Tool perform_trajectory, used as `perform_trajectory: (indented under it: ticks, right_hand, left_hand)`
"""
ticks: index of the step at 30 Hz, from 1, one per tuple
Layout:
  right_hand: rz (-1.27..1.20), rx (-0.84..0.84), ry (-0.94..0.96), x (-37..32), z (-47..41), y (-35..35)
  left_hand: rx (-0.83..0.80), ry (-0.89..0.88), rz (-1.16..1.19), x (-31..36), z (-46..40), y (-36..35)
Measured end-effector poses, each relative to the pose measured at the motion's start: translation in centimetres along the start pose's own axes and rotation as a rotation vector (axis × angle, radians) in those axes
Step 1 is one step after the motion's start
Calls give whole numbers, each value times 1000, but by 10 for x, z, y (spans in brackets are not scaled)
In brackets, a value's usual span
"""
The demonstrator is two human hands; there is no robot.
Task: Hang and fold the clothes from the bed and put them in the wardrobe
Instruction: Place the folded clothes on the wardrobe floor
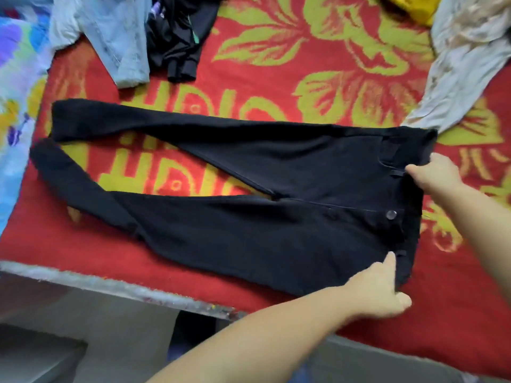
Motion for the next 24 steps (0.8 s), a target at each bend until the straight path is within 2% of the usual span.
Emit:
perform_trajectory:
  ticks: [3,5,8,12,14,16,20,22,24]
  right_hand:
    - [55,181,-148,49,6,32]
    - [75,214,-129,45,21,24]
    - [45,64,86,-4,60,-24]
    - [13,-214,448,-94,130,-108]
    - [66,-350,588,-133,161,-149]
    - [155,-447,673,-164,185,-187]
    - [318,-530,679,-198,213,-243]
    - [385,-482,634,-209,217,-257]
    - [479,-449,625,-220,222,-268]
  left_hand:
    - [-172,30,158,7,3,-27]
    - [-122,36,141,-14,11,-11]
    - [83,75,16,-77,28,60]
    - [403,232,-244,-173,69,189]
    - [475,263,-374,-211,90,245]
    - [376,233,-647,-241,107,285]
    - [-5,212,-1353,-298,145,334]
    - [-128,233,-1509,-321,171,347]
    - [-206,334,-1472,-342,197,353]
Point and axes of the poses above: each hand's wrist, its own z-axis away from the middle knuckle, its own y-axis out of the back of the hand, x = y × z, the point moved 5 cm from there along -z, towards the middle knuckle, and after that the axes turned 3 degrees about x, right-handed, at the moved point
